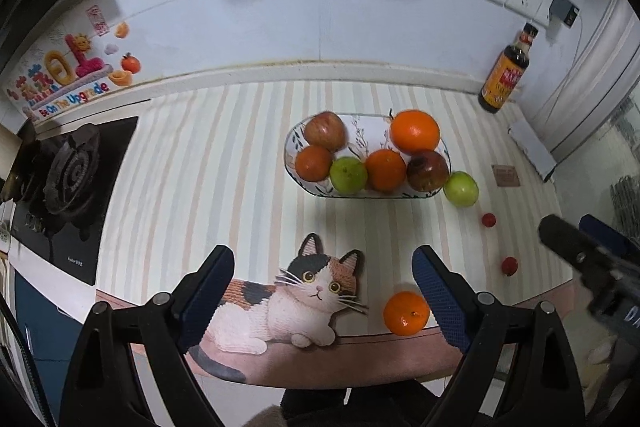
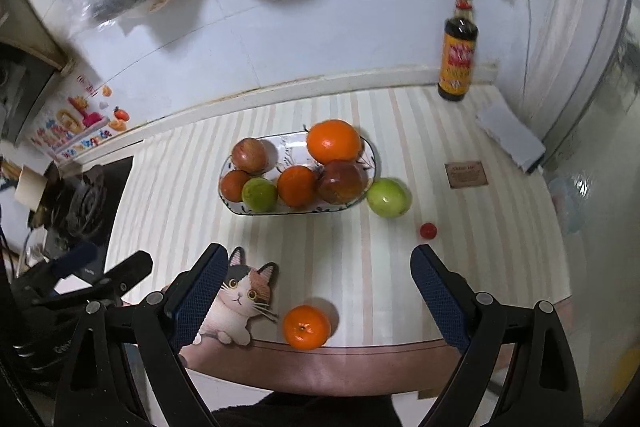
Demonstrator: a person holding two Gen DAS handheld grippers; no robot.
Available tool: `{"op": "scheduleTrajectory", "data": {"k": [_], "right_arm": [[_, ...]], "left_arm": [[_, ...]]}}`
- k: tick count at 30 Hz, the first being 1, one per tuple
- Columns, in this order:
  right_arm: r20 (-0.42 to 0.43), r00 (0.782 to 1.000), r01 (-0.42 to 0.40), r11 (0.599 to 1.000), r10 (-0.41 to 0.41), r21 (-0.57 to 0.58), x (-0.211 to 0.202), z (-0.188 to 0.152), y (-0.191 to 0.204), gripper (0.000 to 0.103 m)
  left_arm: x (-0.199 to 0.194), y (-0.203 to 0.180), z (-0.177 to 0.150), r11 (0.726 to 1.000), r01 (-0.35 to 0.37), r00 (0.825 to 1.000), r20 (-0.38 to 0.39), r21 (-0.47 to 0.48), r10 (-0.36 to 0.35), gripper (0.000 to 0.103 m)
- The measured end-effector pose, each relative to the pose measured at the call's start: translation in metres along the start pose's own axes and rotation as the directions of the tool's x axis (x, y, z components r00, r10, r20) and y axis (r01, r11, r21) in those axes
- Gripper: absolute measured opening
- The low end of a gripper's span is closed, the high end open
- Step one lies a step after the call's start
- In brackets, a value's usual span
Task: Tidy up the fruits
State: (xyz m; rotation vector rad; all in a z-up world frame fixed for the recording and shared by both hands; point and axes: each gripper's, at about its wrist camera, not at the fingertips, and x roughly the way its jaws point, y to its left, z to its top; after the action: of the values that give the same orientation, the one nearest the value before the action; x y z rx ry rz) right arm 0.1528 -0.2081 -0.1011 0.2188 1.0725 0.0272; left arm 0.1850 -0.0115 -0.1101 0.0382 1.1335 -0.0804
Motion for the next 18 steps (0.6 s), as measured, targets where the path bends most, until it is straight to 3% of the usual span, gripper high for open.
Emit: {"op": "scheduleTrajectory", "data": {"k": [1,4,7,10,12,14,16,18], "right_arm": [[-0.008,1.0,-0.012,1.0,0.012,0.021,0.004,0.002,-0.008,0.095],[-0.039,0.999,-0.025,0.997,0.028,0.073,0.017,0.005,-0.033,0.095],[-0.069,0.997,-0.01,0.993,0.019,0.118,0.032,0.007,-0.063,0.095],[-0.123,0.992,0.024,0.987,-0.004,0.16,0.053,0.002,-0.094,0.095],[-0.152,0.988,0.043,0.982,-0.015,0.184,0.065,-0.003,-0.111,0.093],[-0.166,0.986,0.055,0.976,-0.019,0.21,0.075,-0.008,-0.129,0.07],[-0.194,0.981,0.061,0.971,-0.015,0.232,0.087,-0.014,-0.144,0.066],[-0.211,0.977,0.064,0.968,-0.012,0.243,0.098,-0.017,-0.154,0.066]], "left_arm": [[0.007,-0.003,0.001,1.0,-0.001,1.0,-0.016,0.007,0.001,0.102],[0.036,-0.018,-0.002,0.999,0.045,0.995,-0.093,0.028,-0.043,0.102],[0.07,-0.039,-0.014,0.993,0.102,0.976,-0.196,0.055,-0.09,0.102],[0.11,-0.064,-0.033,0.985,0.155,0.937,-0.328,0.082,-0.12,0.102],[0.137,-0.081,-0.047,0.976,0.193,0.898,-0.419,0.097,-0.136,0.102],[0.157,-0.093,-0.059,0.973,0.206,0.87,-0.474,0.105,-0.134,0.102],[0.173,-0.102,-0.065,0.971,0.204,0.85,-0.514,0.122,-0.114,0.102],[0.187,-0.106,-0.069,0.973,0.191,0.841,-0.533,0.129,-0.094,0.102]]}}
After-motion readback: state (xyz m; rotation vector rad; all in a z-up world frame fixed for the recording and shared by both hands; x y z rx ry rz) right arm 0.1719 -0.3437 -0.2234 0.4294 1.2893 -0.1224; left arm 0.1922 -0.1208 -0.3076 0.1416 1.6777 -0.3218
